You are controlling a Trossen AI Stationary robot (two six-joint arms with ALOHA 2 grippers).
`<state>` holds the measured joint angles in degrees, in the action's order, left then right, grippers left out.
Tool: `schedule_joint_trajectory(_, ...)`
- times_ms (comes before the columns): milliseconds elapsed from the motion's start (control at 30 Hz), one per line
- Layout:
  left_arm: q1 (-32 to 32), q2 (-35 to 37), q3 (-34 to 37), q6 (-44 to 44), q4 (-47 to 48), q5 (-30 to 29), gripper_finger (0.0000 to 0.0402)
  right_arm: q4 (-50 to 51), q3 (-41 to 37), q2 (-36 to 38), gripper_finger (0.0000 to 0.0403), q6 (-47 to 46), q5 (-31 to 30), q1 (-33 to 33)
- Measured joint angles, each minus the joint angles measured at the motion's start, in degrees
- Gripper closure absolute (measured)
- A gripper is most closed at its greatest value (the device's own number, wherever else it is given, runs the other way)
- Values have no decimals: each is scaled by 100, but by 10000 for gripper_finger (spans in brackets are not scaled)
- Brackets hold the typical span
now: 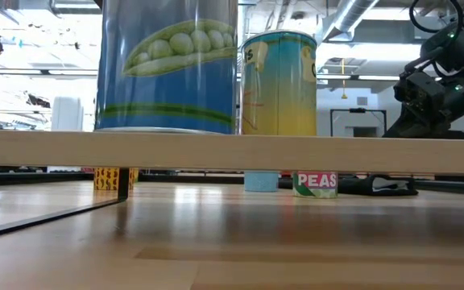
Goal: Pick and place cans onto a shelf
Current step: Adjust the cans on the shelf
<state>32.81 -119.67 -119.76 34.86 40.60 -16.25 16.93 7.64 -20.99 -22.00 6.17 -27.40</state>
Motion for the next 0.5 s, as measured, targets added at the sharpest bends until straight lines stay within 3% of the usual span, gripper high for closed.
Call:
schedule_joint_trajectory(167,97,-648,-589,-436,23,51,401,275,0,0,369,0,1,0)
schedule_joint_trajectory(333,99,-1389,-1537,-510,910,269,401,347,0,0,369,2,1,1)
schedule_joint_trajectory(500,103,-1480,-1372,-61,993,467,401,367,0,0,369,2,-2,0)
